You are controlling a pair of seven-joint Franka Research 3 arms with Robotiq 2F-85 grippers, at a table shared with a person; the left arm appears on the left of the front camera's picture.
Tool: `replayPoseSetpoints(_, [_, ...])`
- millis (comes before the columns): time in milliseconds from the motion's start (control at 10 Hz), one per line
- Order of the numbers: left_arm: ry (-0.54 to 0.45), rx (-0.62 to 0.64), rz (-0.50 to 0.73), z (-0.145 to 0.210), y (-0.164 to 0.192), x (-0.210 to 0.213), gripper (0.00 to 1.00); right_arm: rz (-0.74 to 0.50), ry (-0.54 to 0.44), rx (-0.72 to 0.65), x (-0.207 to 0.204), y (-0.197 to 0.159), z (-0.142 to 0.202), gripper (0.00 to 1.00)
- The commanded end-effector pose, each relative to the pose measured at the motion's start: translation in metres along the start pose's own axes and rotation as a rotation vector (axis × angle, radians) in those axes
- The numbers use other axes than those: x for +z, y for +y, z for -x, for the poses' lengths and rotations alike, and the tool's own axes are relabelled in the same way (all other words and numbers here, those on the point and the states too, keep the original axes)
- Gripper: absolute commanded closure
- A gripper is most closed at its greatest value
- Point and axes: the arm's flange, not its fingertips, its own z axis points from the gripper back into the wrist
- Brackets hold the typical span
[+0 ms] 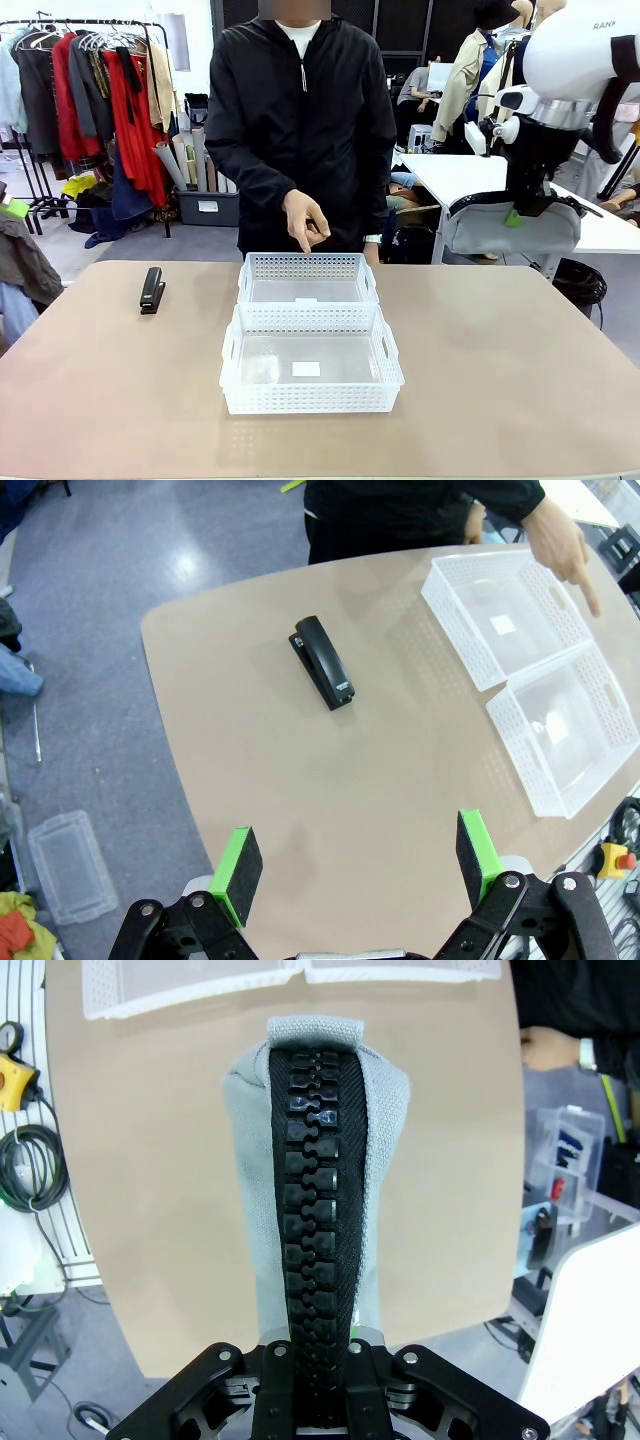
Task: Distribute items into two baskets.
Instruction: Move the picked Pencil pouch towards the Organizing basket indicated by the person, stopping as directed.
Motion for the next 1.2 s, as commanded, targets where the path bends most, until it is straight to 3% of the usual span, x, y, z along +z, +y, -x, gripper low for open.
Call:
replayPoseSetpoints(0, [-0.007, 0.003, 0.010, 0.001, 0.000, 0.000, 0.00, -0.016, -0.024, 0.050, 0.001, 0.018, -0.002, 1.00])
replayPoseSetpoints(600, [-0.007, 0.003, 0.010, 0.001, 0.000, 0.000, 0.00, -0.047, -0.067, 0.114, -0.014, 0.063, -0.018, 1.00])
replayPoseSetpoints(1100, [-0.007, 0.003, 0.010, 0.001, 0.000, 0.000, 0.00, -0.066, -0.106, 0.139, -0.033, 0.079, -0.036, 1.00])
